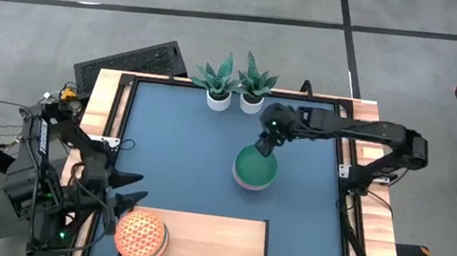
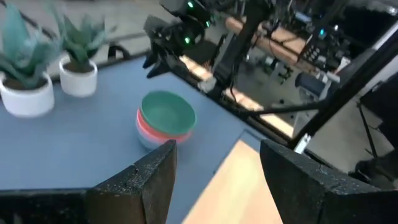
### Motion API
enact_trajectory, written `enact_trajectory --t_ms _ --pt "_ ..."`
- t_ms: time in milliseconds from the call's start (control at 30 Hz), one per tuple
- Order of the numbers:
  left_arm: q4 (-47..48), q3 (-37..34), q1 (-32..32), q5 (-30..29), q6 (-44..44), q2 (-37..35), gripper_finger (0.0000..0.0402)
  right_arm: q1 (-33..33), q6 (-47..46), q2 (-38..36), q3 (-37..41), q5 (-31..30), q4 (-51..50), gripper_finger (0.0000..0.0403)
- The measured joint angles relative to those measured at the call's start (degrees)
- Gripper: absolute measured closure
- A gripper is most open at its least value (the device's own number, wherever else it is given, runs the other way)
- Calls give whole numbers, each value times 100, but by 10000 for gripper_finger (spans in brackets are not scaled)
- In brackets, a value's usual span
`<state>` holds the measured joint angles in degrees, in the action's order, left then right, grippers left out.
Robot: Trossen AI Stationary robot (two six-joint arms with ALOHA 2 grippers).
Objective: Place and stack bowls onto a shelf
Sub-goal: Put the green bowl on the shelf
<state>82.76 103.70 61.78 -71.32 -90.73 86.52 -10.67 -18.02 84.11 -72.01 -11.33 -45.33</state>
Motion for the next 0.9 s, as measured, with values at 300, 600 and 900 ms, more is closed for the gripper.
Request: enact_trajectory --t_ms 300,600,900 --pt "44 0 -7 -470 156 0 187 134 255 166 177 167 276 187" --pt "44 0 -68 -495 158 2 187 198 485 909 271 229 250 193" --pt "25 2 -68 -347 259 4 187 187 76 661 267 237 200 364"
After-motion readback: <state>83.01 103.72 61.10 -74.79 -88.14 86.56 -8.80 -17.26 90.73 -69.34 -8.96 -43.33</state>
